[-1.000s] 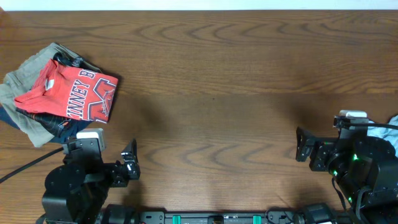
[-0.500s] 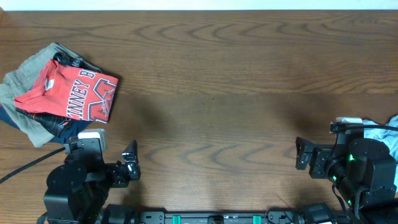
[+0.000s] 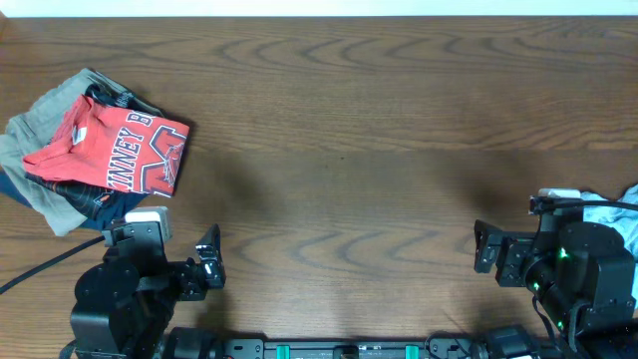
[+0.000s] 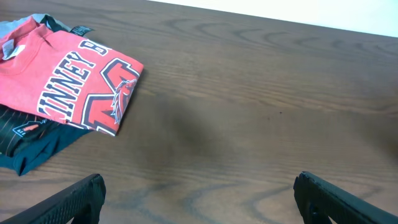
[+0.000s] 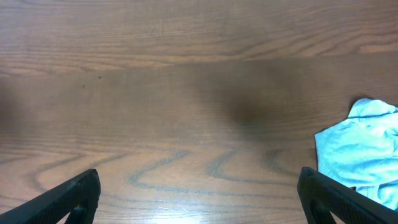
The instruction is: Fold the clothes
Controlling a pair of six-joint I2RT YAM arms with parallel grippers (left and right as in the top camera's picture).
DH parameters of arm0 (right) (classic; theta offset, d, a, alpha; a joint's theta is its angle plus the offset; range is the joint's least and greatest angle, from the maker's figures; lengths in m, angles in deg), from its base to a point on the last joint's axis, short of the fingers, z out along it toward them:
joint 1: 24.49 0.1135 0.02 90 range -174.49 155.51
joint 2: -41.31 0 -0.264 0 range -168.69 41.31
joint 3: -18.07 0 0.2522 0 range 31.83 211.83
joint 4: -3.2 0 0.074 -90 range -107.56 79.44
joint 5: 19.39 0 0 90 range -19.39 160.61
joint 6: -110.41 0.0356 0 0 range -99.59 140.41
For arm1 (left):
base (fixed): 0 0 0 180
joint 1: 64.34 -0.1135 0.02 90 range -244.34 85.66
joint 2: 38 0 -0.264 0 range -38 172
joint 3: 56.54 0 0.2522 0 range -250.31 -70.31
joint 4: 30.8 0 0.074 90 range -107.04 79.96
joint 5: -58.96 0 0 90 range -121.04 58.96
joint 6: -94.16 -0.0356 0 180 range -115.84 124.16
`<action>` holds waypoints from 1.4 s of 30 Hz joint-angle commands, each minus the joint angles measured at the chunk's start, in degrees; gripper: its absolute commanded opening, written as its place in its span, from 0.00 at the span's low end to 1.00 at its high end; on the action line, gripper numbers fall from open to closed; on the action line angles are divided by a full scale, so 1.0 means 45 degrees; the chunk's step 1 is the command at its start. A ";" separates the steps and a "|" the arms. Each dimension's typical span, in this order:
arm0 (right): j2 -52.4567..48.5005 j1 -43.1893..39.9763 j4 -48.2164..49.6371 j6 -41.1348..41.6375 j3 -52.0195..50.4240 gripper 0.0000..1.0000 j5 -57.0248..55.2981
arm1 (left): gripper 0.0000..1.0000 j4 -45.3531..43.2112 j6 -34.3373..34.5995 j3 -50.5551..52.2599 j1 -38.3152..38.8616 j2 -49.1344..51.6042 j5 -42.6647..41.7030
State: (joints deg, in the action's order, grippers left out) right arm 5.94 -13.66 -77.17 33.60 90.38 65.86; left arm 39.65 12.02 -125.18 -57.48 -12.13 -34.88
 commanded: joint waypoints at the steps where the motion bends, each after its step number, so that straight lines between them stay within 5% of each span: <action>1: 0.0316 -0.0073 -0.0024 0.0155 0.0034 0.99 -0.0136 | 0.98 0.0024 0.0024 0.0087 0.0044 -0.0029 0.0194; 9: 0.2137 -0.0073 0.0636 -0.0325 -0.0544 0.99 -0.1209 | 0.98 0.0024 0.0024 0.0087 0.0044 -0.0029 0.0194; 24: 0.7781 -0.0986 0.9554 -0.1336 -0.8500 0.99 -0.0481 | 0.98 0.0024 0.0024 0.0087 0.0044 -0.0029 0.0194; 37: 0.7800 -0.1545 1.6572 -0.2239 -1.2925 0.99 -0.0170 | 0.98 0.0024 0.0024 0.0087 0.0044 -0.0029 0.0194; 42: 0.7805 -0.1943 1.5285 -0.2395 -1.2944 0.99 0.0223 | 0.98 0.0024 0.0024 0.0087 0.0044 -0.0029 0.0194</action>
State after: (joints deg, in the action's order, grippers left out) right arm 40.65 -20.79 -6.76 24.29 32.19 65.12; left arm 39.73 12.02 -125.02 -57.46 -12.13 -34.88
